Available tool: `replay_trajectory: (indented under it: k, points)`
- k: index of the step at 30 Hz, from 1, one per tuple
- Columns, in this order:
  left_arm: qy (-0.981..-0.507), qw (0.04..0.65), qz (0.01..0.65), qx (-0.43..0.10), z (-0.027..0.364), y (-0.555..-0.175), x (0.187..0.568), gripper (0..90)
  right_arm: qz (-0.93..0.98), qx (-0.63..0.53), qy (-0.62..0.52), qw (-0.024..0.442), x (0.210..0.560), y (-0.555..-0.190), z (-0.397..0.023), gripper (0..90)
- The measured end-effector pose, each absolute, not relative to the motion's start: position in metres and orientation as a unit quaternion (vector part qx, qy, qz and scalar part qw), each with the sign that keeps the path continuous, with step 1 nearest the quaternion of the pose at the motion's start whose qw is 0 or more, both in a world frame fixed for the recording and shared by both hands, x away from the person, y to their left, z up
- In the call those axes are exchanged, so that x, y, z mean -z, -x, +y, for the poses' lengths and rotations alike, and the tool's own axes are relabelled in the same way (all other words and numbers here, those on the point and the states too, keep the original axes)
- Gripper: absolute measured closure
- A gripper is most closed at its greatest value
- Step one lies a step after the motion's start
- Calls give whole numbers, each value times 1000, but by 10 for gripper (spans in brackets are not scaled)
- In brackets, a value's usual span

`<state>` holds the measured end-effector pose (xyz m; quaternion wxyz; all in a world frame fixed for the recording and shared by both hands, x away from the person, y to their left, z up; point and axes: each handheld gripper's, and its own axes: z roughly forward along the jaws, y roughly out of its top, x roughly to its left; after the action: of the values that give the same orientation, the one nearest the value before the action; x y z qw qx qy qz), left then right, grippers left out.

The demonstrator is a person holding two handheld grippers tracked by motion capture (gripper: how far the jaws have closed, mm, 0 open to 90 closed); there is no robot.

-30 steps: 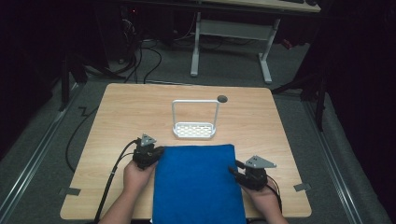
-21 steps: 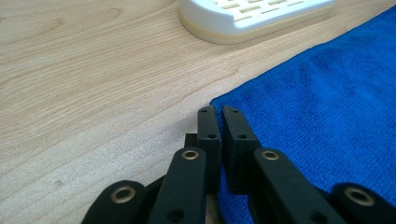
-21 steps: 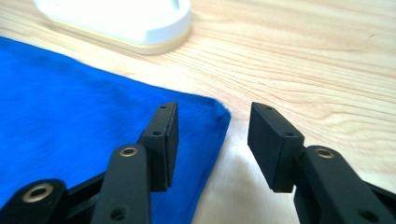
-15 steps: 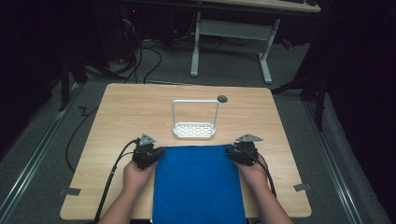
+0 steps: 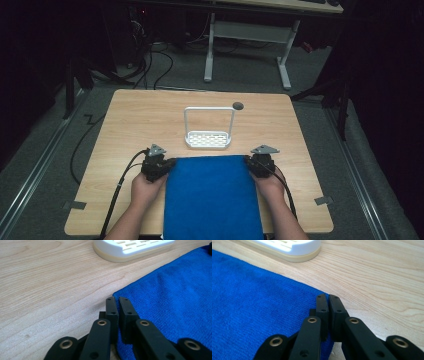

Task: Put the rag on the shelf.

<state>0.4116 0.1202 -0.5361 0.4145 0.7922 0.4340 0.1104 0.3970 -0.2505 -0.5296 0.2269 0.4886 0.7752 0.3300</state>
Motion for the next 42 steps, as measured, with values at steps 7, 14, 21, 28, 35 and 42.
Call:
replay_trajectory:
  k: [7,14,21,28,35,42]
  points:
    - [-790,430,418,-127,121,-405,534,871,769,-367,-464,243,522,-383,-249,883]
    - [-787,439,409,-140,121,-397,531,876,756,-395,-457,252,516,-367,-250,883]
    - [-769,470,405,-155,123,-385,520,877,744,-424,-441,269,501,-354,-248,883]
    - [-736,514,404,-174,124,-373,501,878,721,-460,-432,287,486,-344,-248,882]
    - [-717,541,398,-185,131,-362,481,877,699,-490,-417,312,468,-336,-248,881]
    - [-699,562,390,-207,135,-358,461,877,691,-509,-396,326,450,-332,-242,882]
